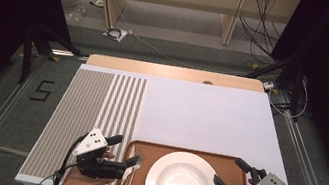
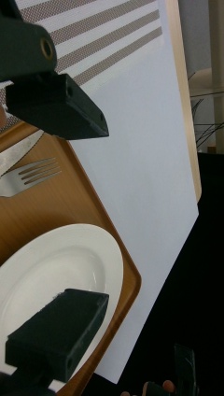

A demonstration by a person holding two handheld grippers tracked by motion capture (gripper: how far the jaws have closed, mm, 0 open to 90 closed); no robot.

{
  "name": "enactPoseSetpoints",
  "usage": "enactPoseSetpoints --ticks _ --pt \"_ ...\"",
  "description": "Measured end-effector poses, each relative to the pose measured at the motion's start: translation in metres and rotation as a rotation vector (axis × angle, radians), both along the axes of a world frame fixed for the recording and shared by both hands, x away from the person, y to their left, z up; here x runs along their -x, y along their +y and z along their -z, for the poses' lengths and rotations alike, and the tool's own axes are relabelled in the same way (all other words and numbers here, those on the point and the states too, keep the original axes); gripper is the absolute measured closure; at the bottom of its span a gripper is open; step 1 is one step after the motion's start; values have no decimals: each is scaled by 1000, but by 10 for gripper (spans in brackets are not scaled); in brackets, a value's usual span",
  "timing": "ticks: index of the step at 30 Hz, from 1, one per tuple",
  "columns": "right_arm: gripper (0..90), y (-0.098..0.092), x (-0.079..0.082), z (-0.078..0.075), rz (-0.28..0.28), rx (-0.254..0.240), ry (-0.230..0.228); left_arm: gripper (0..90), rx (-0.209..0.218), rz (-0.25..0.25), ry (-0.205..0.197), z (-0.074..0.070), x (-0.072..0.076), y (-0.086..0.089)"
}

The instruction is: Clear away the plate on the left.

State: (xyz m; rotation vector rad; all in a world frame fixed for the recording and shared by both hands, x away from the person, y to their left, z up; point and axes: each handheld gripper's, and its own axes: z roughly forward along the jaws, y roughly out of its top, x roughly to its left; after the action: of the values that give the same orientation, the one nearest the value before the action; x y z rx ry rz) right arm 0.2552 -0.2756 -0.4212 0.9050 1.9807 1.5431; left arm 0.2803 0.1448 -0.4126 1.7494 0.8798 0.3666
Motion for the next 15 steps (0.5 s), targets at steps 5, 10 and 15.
enactPoseSetpoints --ticks 5,10,15 --pt "156 0 0 0 -1 -6 -4 163 11 -12 -37 -1 1 2" --pt "156 -1 0 0 -2 -4 -3 160 11 -18 -42 -1 1 3" --pt "156 0 0 0 -2 -6 -4 159 0 -16 -53 -1 1 3"
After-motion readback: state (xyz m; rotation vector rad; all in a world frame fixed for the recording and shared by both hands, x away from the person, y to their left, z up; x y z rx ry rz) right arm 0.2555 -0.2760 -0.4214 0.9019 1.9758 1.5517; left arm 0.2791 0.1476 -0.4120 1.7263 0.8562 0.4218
